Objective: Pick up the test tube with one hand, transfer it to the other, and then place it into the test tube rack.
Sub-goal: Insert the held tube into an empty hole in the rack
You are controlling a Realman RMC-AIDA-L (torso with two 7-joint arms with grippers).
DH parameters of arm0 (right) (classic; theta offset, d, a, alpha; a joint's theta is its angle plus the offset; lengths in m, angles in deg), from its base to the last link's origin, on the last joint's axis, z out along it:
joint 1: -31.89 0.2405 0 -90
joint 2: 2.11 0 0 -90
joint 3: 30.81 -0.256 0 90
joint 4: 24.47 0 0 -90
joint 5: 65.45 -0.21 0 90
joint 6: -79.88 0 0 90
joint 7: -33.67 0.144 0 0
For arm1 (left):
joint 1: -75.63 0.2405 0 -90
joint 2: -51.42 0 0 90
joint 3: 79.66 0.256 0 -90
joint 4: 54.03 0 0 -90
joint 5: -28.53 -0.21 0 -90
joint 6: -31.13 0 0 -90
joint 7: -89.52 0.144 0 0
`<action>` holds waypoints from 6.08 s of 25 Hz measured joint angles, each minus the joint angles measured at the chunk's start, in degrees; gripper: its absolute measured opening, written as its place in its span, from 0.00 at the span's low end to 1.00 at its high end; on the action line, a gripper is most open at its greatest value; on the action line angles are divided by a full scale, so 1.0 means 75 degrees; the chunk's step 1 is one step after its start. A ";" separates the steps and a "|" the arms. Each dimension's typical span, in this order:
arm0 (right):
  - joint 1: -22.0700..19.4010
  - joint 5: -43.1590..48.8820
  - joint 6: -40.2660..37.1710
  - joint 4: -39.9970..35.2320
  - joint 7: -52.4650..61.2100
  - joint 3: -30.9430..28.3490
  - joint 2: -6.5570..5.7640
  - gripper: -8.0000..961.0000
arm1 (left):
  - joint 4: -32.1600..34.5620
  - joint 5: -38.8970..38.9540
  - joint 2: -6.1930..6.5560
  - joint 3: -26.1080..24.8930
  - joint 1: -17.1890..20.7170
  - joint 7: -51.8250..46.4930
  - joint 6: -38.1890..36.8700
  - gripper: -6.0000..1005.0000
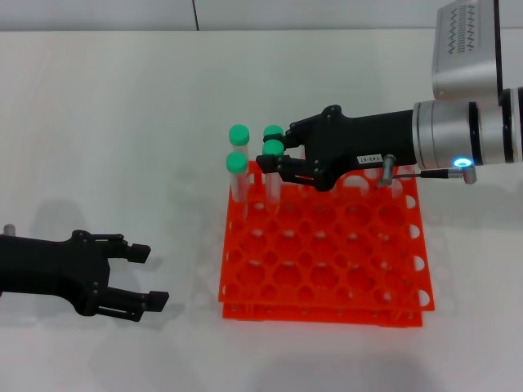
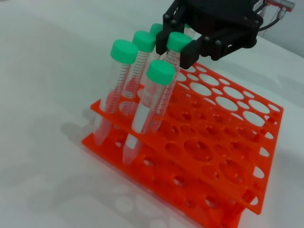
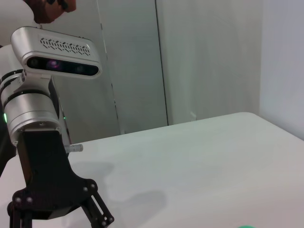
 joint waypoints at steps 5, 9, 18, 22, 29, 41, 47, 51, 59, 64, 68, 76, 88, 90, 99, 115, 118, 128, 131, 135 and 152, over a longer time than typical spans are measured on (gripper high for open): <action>-0.0009 -0.0014 0.0000 0.0001 -0.0022 0.0000 0.0006 0.29 | 0.0000 0.0000 0.0000 0.0000 0.0000 0.0001 0.0001 0.87; -0.0017 -0.0017 0.0004 0.0001 -0.0027 -0.0010 0.0010 0.29 | 0.0000 0.0000 0.0000 0.0000 0.0000 0.0001 0.0001 0.87; -0.0020 -0.0025 0.0034 0.0001 -0.0036 -0.0014 0.0013 0.29 | 0.0000 0.0000 -0.0008 0.0000 -0.0011 0.0001 0.0000 0.87; -0.0020 -0.0031 0.0091 0.0001 -0.0037 -0.0011 0.0024 0.29 | 0.0000 0.0000 -0.0012 -0.0001 -0.0012 0.0001 0.0000 0.87; -0.0019 -0.0031 0.0094 0.0000 -0.0038 -0.0011 0.0023 0.29 | 0.0001 0.0000 -0.0005 0.0000 -0.0013 0.0001 0.0000 0.87; -0.0019 -0.0031 0.0041 -0.0102 -0.0038 0.0000 0.0012 0.30 | 0.0000 0.0000 0.0000 0.0000 -0.0067 0.0001 -0.0034 0.87; -0.0019 -0.0031 0.0061 -0.0110 -0.0038 0.0001 0.0011 0.30 | 0.0000 0.0000 0.0000 0.0000 -0.0071 0.0000 -0.0023 0.87; -0.0019 -0.0031 0.0080 -0.0115 -0.0040 -0.0005 0.0011 0.30 | 0.0001 0.0000 0.0000 0.0000 -0.0070 0.0001 -0.0009 0.87; -0.0166 -0.0061 0.0091 -0.0231 -0.0139 -0.0072 0.0022 0.30 | 0.0001 0.0005 0.0009 -0.0001 -0.0070 0.0015 -0.0001 0.87; -0.0210 -0.0076 0.0094 -0.0236 -0.0142 -0.0095 0.0023 0.30 | 0.0000 0.0009 0.0011 0.0000 -0.0075 0.0024 0.0010 0.87; -0.0275 -0.0215 0.0095 -0.0205 -0.0247 -0.0095 0.0023 0.30 | 0.0000 0.0012 0.0010 0.0000 -0.0080 0.0024 0.0012 0.87; -0.0363 -0.0265 0.0106 -0.0196 -0.0328 -0.0093 0.0023 0.31 | 0.0001 0.0012 -0.0009 0.0000 -0.0082 0.0024 0.0012 0.87; -0.0378 -0.0266 0.0108 -0.0138 -0.0320 -0.0060 0.0022 0.31 | 0.0000 0.0012 -0.0013 0.0000 -0.0080 0.0024 0.0012 0.87; -0.0362 -0.0266 0.0108 -0.0095 -0.0314 -0.0061 0.0022 0.31 | -0.0028 0.0012 -0.0013 0.0000 -0.0080 0.0028 0.0011 0.87; -0.0337 -0.0255 0.0117 -0.0081 -0.0288 -0.0049 0.0022 0.31 | -0.0093 0.0012 -0.0012 -0.0009 -0.0095 0.0101 0.0015 0.87; -0.0311 -0.0263 0.0043 -0.0089 -0.0261 -0.0041 0.0010 0.32 | -0.0106 0.0012 -0.0012 -0.0012 -0.0118 0.0107 0.0024 0.87; -0.0312 -0.0265 0.0023 -0.0100 -0.0257 -0.0043 0.0011 0.32 | -0.0106 0.0012 -0.0012 -0.0012 -0.0118 0.0106 0.0024 0.87; -0.0312 -0.0266 -0.0070 -0.0129 -0.0248 -0.0034 0.0011 0.32 | -0.0105 0.0012 -0.0012 -0.0012 -0.0103 0.0114 0.0023 0.87; -0.0316 -0.0266 -0.0072 -0.0129 -0.0248 -0.0034 0.0011 0.32 | -0.0105 0.0012 -0.0012 -0.0012 -0.0093 0.0116 0.0023 0.87; -0.0338 -0.0266 -0.0080 -0.0145 -0.0248 -0.0034 0.0011 0.32 | -0.0105 0.0012 -0.0012 -0.0012 -0.0082 0.0117 0.0023 0.87; -0.0771 -0.0263 -0.0499 -0.0826 -0.0251 -0.0094 -0.0037 0.39 | -0.0105 0.0182 -0.0003 -0.0012 -0.0047 0.0212 -0.0053 0.87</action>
